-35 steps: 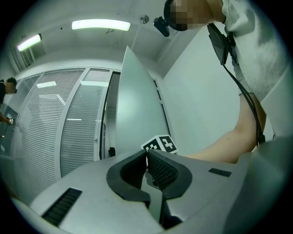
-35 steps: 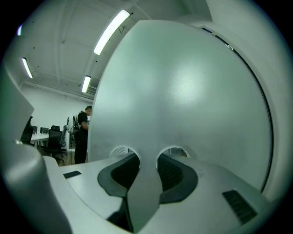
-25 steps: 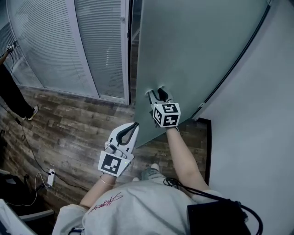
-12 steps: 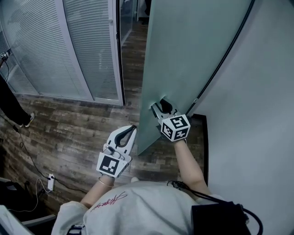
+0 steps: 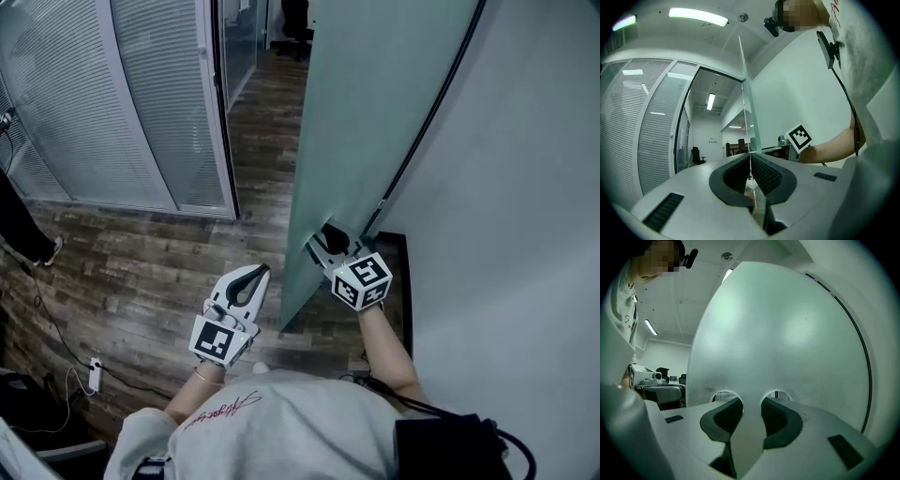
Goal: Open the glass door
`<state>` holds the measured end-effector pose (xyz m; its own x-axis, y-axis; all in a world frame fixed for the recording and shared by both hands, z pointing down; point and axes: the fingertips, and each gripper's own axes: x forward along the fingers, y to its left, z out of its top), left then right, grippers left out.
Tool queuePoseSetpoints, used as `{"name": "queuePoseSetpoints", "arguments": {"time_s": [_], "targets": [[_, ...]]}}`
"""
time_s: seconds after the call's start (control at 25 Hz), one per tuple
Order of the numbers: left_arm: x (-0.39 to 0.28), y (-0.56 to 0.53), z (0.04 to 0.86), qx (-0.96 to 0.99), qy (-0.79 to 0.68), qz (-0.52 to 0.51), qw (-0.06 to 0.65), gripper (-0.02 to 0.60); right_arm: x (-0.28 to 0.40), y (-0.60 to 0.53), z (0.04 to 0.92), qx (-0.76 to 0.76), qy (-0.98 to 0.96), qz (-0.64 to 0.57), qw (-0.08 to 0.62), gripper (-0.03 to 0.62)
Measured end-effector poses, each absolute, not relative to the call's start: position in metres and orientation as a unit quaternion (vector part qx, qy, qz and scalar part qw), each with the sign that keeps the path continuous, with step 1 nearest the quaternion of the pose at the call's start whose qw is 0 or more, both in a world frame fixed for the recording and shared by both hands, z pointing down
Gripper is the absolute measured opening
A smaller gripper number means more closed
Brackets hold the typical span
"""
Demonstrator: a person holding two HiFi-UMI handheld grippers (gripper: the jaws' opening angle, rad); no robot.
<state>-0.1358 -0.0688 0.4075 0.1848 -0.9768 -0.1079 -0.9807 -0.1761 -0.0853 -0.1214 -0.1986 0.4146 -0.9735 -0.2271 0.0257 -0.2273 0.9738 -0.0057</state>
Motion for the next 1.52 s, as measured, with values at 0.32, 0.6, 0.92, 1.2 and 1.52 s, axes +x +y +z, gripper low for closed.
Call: {"name": "queuePoseSetpoints", "arguments": {"time_s": [0.32,0.6,0.92,1.2,1.52], "targets": [[-0.07,-0.075,0.404,-0.778,0.624,0.021,0.069,0.023,-0.056,-0.186,0.412,0.091,-0.996,0.003,0.008,0.129],[-0.013,-0.075,0.414,-0.8,0.597,0.013,0.056,0.023,0.001,-0.182,0.419,0.082,-0.997,0.003,0.012,0.129],[0.044,-0.08,0.408,-0.822,0.566,0.017,0.06,0.023,0.063,-0.181,0.42,0.073,-0.997,0.005,0.012,0.129],[0.089,-0.089,0.408,-0.844,0.532,0.011,0.062,0.023,0.111,-0.185,0.422,0.069,-0.997,0.008,0.015,0.129],[0.147,-0.1,0.406,-0.873,0.484,0.003,0.062,0.023,0.163,-0.195,0.42,0.074,-0.997,0.013,0.008,0.127]]}}
